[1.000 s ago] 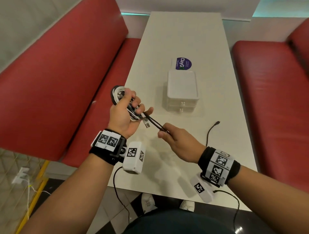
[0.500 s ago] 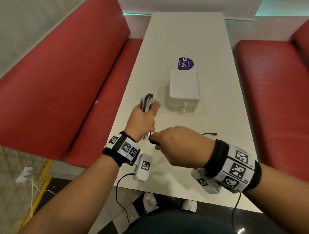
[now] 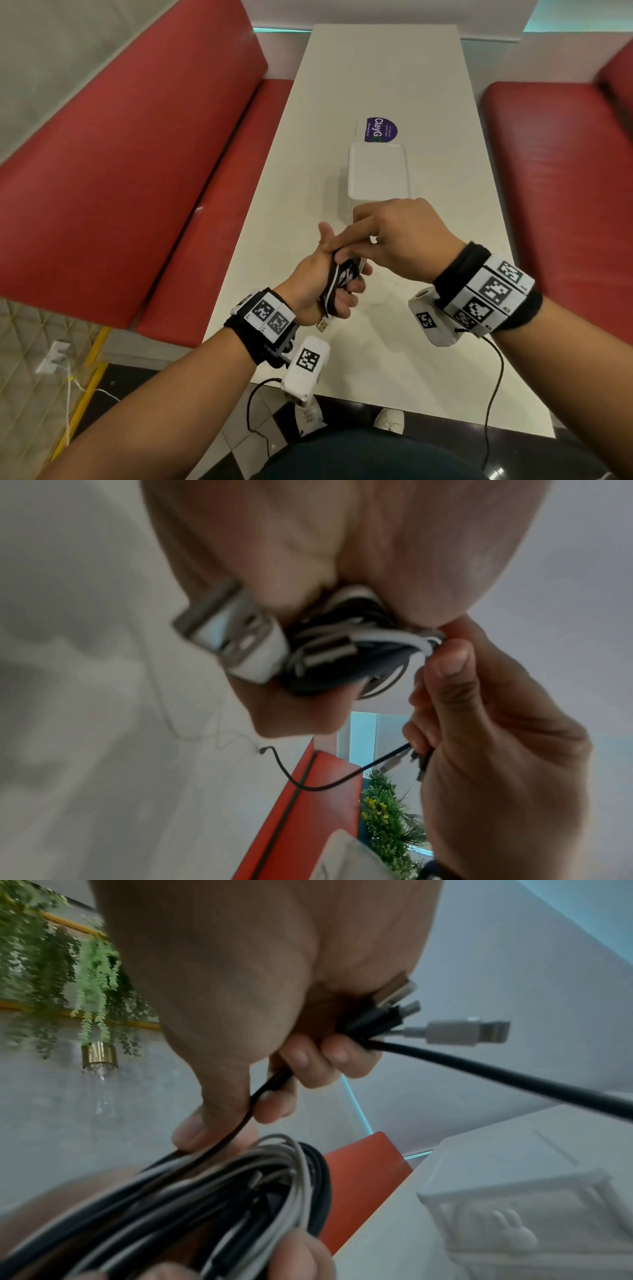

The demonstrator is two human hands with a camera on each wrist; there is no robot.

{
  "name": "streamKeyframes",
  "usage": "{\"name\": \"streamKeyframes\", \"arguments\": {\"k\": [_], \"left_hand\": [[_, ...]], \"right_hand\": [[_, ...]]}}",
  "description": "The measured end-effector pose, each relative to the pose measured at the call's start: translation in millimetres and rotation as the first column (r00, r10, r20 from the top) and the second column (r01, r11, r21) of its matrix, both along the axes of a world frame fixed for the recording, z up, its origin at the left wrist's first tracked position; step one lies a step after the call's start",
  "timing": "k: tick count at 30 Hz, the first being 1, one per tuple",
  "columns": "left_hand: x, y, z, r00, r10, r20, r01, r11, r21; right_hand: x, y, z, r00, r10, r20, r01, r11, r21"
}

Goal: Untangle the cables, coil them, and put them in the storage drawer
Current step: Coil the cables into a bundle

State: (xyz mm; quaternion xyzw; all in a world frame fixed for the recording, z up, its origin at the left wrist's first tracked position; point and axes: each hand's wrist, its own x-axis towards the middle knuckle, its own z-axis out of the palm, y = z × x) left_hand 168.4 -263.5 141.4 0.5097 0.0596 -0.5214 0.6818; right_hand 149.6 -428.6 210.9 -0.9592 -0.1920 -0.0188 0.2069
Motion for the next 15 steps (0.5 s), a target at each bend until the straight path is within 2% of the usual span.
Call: {"name": "streamKeyframes", "arguments": {"k": [4,7,8,12,15], "left_hand": [[1,7,-2,0.986,-0.026,-0.162,-0.004,0.983,-0.184],[-4,13,-2,0.971,-0.117,-0.207,0.037,0.934,-0.355],[-6,14,-2,0.971,-0.138,-0.195,0.054,0.921,-0.385],[-8,15,-4,0.975,-0.180,-0.132,0.134,0.944,-0.303],[-8,14,-4,0.969,-0.174,-0.176,0.122,0.954,-0.275]], "right_hand": [[2,-1,-8,1.000,-0.018,-0.021,0.019,0.998,0.060],[6,-7,-10,0.977,-0.140,-0.161,0.178,0.949,0.259],[8,-9,-13,0.969,-0.160,-0.186,0.208,0.937,0.281],[9,-11,-16,0.961,-0.209,-0.179,0.238,0.959,0.155],[8,-11,-19,0.971,-0.203,-0.126,0.211,0.975,0.061]]}}
